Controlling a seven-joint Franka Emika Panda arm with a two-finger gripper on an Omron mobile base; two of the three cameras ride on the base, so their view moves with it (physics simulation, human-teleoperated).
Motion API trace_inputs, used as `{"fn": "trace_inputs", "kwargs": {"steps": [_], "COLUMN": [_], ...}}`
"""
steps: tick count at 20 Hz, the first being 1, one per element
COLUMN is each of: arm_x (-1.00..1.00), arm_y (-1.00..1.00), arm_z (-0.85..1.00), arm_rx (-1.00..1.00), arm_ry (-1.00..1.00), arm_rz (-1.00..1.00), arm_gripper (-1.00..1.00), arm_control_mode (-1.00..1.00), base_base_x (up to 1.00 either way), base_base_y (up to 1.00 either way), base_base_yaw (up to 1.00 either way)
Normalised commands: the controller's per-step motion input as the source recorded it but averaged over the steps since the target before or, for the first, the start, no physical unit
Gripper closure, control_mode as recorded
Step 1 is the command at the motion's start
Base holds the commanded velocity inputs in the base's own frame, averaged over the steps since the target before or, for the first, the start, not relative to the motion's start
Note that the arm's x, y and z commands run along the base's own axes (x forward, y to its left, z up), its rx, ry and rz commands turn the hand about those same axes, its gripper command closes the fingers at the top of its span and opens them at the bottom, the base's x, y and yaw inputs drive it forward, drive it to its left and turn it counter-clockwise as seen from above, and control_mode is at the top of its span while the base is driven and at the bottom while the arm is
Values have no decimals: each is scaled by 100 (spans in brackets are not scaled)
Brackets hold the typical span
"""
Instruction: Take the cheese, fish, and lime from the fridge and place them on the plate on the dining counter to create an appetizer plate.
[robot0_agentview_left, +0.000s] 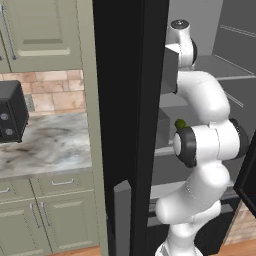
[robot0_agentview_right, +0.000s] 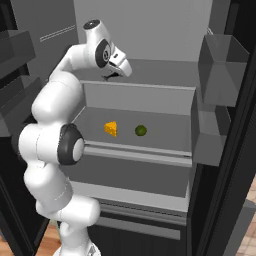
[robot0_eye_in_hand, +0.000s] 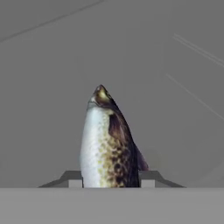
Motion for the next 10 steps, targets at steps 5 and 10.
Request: {"fn": "trace_inputs", "kwargs": {"steps": [5,10], "arm_x": [-100,-100], "arm_y": [-11,-11], "arm_z": [-5,0], "arm_rx": [0,0], "arm_ry": [-23,-20], "arm_rz": [1,9], "arm_gripper": [100,100], "arm_control_mode": [-100,-100], "base_base_x": [0,0], "base_base_y": [0,0], "base_base_yaw": [0,0]}}
